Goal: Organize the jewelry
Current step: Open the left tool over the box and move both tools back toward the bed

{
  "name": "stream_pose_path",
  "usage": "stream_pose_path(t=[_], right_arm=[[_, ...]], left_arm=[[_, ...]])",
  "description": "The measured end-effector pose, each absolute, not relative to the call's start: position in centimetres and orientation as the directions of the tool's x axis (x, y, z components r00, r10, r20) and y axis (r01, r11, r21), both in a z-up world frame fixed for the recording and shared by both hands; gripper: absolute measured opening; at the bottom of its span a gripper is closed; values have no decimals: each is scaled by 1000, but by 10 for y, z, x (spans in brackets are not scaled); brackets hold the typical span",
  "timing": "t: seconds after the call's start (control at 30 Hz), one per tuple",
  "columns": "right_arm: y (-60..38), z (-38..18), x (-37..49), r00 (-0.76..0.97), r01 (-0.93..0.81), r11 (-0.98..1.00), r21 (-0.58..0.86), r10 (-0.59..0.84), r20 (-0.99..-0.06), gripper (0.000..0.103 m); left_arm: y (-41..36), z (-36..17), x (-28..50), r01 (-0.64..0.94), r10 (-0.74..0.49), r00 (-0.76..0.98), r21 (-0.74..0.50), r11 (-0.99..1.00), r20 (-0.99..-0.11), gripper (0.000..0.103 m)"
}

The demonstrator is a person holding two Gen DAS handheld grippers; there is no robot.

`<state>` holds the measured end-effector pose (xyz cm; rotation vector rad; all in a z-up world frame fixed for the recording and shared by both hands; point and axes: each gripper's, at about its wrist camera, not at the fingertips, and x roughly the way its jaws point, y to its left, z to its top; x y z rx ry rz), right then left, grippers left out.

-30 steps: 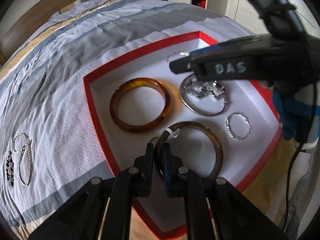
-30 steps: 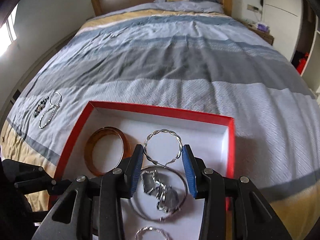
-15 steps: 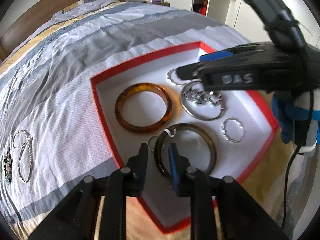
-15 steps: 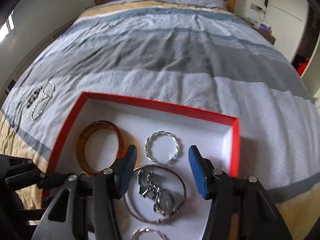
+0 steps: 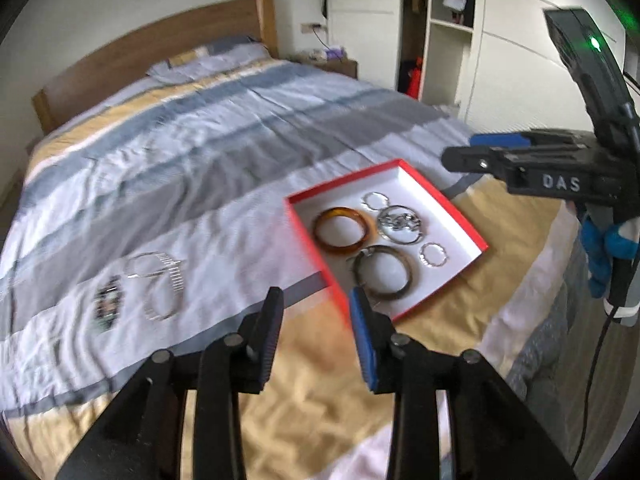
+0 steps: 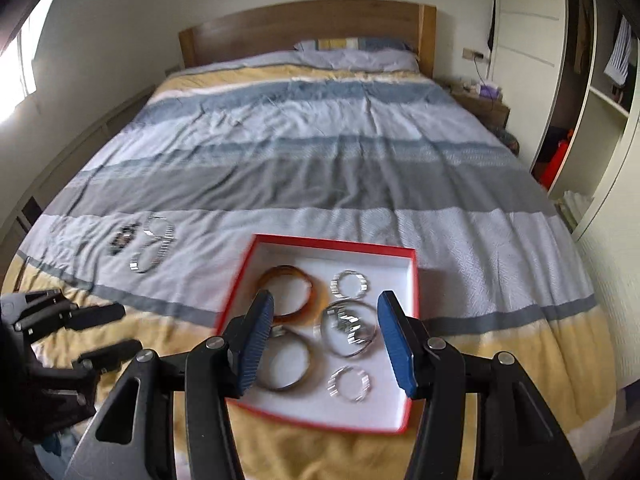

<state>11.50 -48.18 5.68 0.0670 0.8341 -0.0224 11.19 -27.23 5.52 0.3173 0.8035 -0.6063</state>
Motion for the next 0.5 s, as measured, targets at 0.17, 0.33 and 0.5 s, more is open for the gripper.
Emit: stream_pose_path(t=[0.17, 0.33, 0.5], right_arm=[[-430, 88, 79, 704, 24, 999, 28, 3, -710, 54], [-375, 108, 48, 726, 0, 1000, 2, 1, -688, 57], [-329, 109, 41, 734, -48, 999, 2, 37, -678, 65]], left_arm=[[-205, 83, 84, 559, -367, 611, 53, 827, -702, 33], [-129, 96, 58, 489, -334, 680, 64, 870, -653, 34], [-57, 92, 51, 402, -248, 714, 93, 911, -654, 37]])
